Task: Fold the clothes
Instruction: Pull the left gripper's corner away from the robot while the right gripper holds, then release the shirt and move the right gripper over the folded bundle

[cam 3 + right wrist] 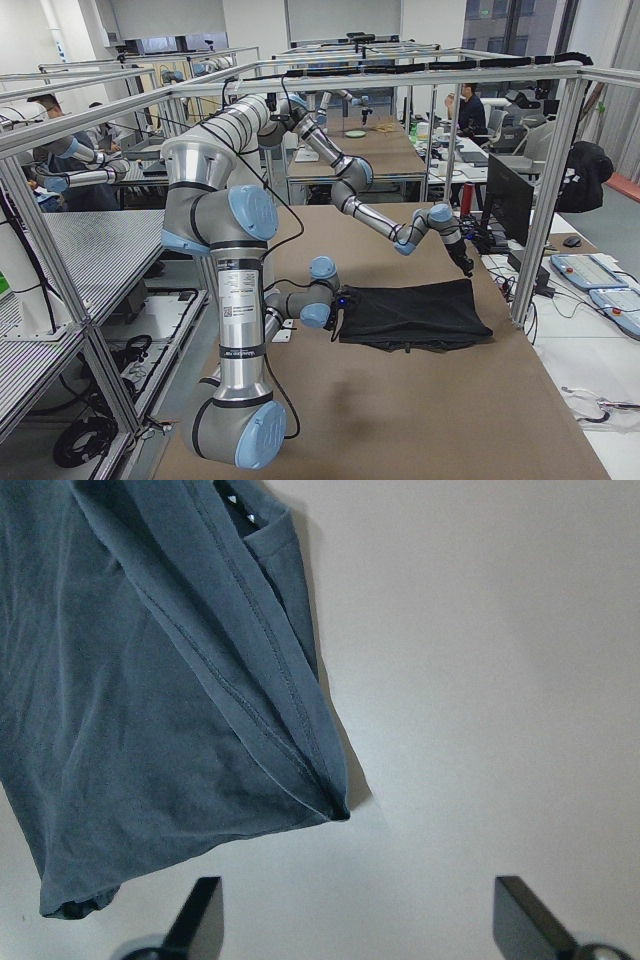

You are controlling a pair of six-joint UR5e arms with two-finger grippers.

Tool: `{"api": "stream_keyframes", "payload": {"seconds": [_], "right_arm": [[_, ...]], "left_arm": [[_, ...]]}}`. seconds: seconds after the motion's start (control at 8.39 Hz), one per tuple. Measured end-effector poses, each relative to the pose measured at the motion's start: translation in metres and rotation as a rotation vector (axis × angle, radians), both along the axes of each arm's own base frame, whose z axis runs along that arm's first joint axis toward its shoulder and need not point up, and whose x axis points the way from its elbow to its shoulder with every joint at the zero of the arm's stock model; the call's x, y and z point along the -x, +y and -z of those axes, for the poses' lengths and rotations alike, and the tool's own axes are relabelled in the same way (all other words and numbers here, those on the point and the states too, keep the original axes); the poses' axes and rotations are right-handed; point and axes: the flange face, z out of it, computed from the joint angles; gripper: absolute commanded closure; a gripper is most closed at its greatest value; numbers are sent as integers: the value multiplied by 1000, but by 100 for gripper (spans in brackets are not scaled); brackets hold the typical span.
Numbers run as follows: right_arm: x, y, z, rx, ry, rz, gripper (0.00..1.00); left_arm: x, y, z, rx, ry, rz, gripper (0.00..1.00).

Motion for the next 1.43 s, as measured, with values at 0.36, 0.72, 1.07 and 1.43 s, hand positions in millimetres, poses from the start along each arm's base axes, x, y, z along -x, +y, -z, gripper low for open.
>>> {"api": "stream_keyframes", "payload": {"seconds": [0.36,0.72,1.07,1.43], "right_arm": [[41,-22,15,-150,54,15,5],[103,-24,24,-519,208,144,5],[182,-37,49,-757,364,284,29],[214,-46,53,-826,442,380,52]], "left_arm": [[16,5,27,-62,30,11,0],[45,38,-27,-132,4,-30,0],[65,56,-81,-140,-37,-43,0],[73,62,-91,-138,-37,-33,0]]}}
